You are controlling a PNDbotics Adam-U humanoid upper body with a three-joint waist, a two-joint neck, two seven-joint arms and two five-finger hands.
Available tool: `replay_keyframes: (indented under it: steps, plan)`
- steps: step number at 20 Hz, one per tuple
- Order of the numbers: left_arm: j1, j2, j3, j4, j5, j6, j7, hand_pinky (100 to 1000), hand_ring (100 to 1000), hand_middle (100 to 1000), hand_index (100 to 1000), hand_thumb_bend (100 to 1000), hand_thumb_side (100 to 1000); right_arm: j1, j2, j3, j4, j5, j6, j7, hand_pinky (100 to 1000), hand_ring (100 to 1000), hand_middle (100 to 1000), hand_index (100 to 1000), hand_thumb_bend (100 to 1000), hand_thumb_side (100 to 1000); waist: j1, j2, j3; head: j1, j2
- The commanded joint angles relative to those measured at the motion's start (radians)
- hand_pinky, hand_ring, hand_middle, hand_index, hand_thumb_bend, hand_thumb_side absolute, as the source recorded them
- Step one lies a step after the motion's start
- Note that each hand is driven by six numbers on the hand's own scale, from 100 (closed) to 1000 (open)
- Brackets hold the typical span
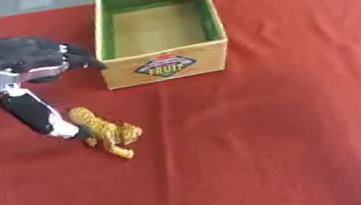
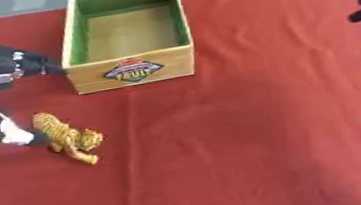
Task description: Pick up objects on the table and place them in the box.
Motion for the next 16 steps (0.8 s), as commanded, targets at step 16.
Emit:
replay_keyframes:
  steps: [16]
  plan:
    - [0.002, 0.015, -0.040, 0.079, -0.081, -0.140, -0.086, 837, 859, 850, 962, 463, 543, -0.008, -0.003, 0.001, -0.020, -0.007, 0.001, -0.001, 815, 498, 512, 721, 100, 697, 0.000, -0.008, -0.007, 0.003, -0.017]
